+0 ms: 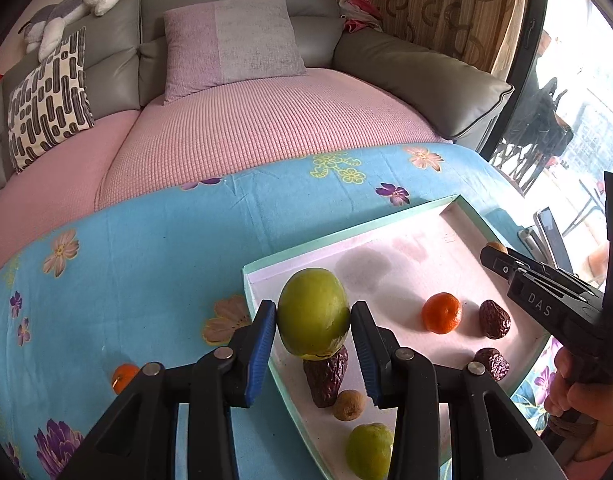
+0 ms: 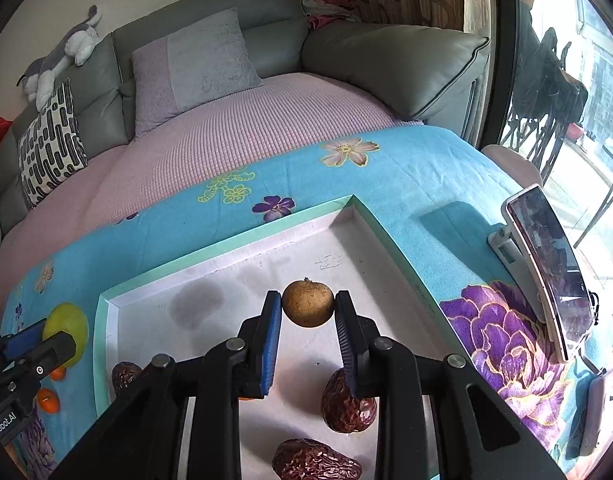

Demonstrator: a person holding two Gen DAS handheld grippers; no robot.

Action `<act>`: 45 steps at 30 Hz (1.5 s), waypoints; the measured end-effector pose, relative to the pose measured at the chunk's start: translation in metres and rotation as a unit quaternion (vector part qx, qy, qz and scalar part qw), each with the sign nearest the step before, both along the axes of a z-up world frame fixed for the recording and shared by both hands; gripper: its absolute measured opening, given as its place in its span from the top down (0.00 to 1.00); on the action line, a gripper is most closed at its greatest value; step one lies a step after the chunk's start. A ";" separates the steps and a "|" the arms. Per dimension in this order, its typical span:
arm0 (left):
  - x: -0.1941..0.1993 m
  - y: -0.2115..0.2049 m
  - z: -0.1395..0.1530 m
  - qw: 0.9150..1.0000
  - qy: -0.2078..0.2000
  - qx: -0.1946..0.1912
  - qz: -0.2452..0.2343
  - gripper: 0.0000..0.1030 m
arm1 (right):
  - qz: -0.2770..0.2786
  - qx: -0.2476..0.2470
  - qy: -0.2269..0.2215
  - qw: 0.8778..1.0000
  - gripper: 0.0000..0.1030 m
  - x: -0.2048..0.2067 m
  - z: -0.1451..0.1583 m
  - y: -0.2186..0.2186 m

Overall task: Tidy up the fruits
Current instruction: 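Carry the longan over the tray with the right gripper while the left gripper carries the jujube, then open the right gripper to drop the longan while the left gripper releases the jujube in the tray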

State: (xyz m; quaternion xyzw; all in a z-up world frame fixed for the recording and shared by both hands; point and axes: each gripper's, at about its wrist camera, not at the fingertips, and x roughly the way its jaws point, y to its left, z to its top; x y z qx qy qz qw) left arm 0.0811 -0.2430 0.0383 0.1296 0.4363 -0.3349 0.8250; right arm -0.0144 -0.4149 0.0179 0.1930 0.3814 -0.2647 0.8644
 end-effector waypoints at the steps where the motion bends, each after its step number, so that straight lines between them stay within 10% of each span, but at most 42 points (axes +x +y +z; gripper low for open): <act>1: 0.001 -0.004 -0.002 1.000 0.001 0.002 -0.002 0.60 | -0.001 0.002 0.003 1.000 0.72 0.001 -0.002 -0.002; 20: 0.027 -0.024 -0.051 0.998 0.044 0.042 0.017 0.60 | -0.003 0.027 0.041 0.999 0.72 0.013 -0.037 -0.009; 45: 0.025 -0.024 -0.044 0.998 0.046 0.036 0.018 0.58 | 0.003 0.019 0.065 0.998 0.72 0.019 -0.045 -0.007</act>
